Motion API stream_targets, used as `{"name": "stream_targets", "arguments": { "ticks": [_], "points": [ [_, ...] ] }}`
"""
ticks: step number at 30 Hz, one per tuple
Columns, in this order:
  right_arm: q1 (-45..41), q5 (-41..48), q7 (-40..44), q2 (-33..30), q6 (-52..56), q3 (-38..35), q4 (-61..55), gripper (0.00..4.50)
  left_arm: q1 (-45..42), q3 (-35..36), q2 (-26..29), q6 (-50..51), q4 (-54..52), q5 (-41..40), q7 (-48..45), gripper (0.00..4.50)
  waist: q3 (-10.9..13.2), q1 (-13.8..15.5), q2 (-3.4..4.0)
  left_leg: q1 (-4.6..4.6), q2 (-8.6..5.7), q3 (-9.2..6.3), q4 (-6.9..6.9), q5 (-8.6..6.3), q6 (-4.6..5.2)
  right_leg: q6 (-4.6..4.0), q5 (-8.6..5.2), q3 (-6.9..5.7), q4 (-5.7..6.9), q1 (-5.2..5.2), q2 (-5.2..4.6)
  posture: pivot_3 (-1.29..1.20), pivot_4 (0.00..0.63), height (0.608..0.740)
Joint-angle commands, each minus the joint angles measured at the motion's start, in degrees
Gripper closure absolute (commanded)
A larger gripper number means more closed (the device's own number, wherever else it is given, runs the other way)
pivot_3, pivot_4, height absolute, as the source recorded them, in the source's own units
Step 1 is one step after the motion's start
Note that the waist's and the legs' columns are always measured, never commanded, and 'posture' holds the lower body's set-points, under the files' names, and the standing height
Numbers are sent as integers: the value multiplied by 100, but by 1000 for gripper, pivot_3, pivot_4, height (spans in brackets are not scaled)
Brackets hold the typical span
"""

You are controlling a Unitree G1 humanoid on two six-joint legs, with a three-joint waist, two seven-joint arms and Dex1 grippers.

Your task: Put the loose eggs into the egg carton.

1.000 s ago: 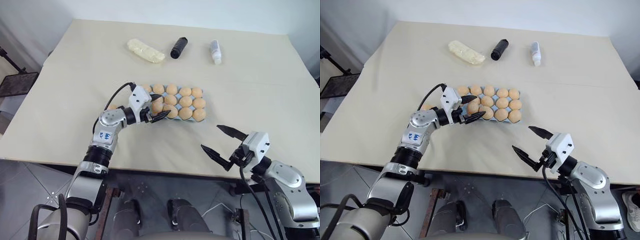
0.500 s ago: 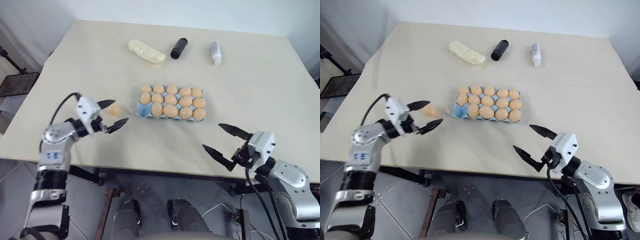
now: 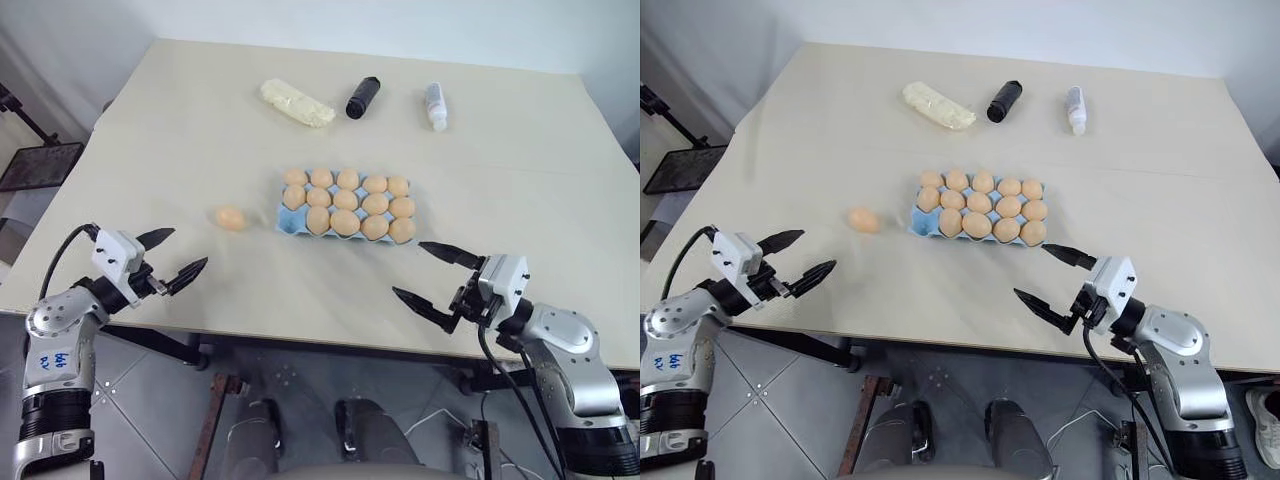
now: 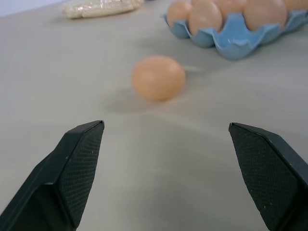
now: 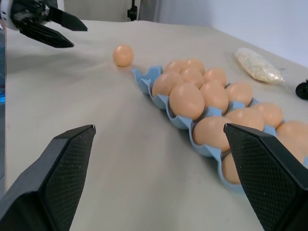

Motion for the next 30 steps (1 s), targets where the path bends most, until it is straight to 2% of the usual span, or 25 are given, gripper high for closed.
{"name": "stream_targets", "arguments": {
  "ticks": [1, 8, 14, 18, 20, 21, 24, 30],
  "points": [
    [-87, 31, 42, -50, -58, -21, -38, 0, -645, -272, -185, 16, 162, 218, 360, 77, 0, 20, 0, 0, -1, 1, 1, 1, 1, 0, 0, 1, 0, 0, 0, 0, 150, 740],
    [-97, -6, -83, -4, -27, 23, -109, 0, -1890, -911, -606, -100, 1579, 831, 736, 77, 0, -28, 0, 0, -9, 23, 16, 17, 14, 7, 3, 2, 0, -2, 11, 0, 150, 740],
    [14, 4, -255, 29, -5, 7, -213, 0, -2307, -982, -755, -178, 2231, 923, 879, 77, 0, -34, 0, -2, -1, 28, 14, 20, -9, 6, -1, 7, 1, -15, 28, 0, 150, 740],
    [94, 13, -335, 36, -48, -15, -232, 0, -2276, -991, -718, -150, 2169, 878, 780, 1380, 0, -28, 0, -2, 2, 29, 16, 20, -10, 7, -2, 6, 3, -14, 22, 0, 150, 740],
    [133, 11, -353, 40, -80, -23, -235, 0, -2282, -977, -738, -208, 2062, 811, 691, 1932, 0, -23, 0, -2, 1, 31, 20, 21, -8, 9, -1, 1, 5, -12, 19, 0, 150, 740],
    [149, 16, -355, 37, -92, -29, -234, 0, -2291, -964, -772, -200, 1984, 743, 629, 2061, 0, -19, 0, -2, 1, 30, 21, 21, -7, 10, -1, -2, 6, -12, 17, 0, 150, 740],
    [168, -1, -376, 34, -124, -25, -215, 0, -2396, -1010, -949, -18, 1627, 465, 325, 2093, 0, -11, 0, -2, 1, 29, 20, 22, -6, 10, -1, -5, 8, -11, 15, 0, 150, 740],
    [137, -36, -377, 30, -165, 4, -155, 0, -2913, -1406, -1354, 272, 1502, 524, 46, 2093, 0, 22, 0, -3, -12, 25, 23, 24, -5, 11, 0, -18, 7, -7, 15, 0, 150, 740]
  ]
}}
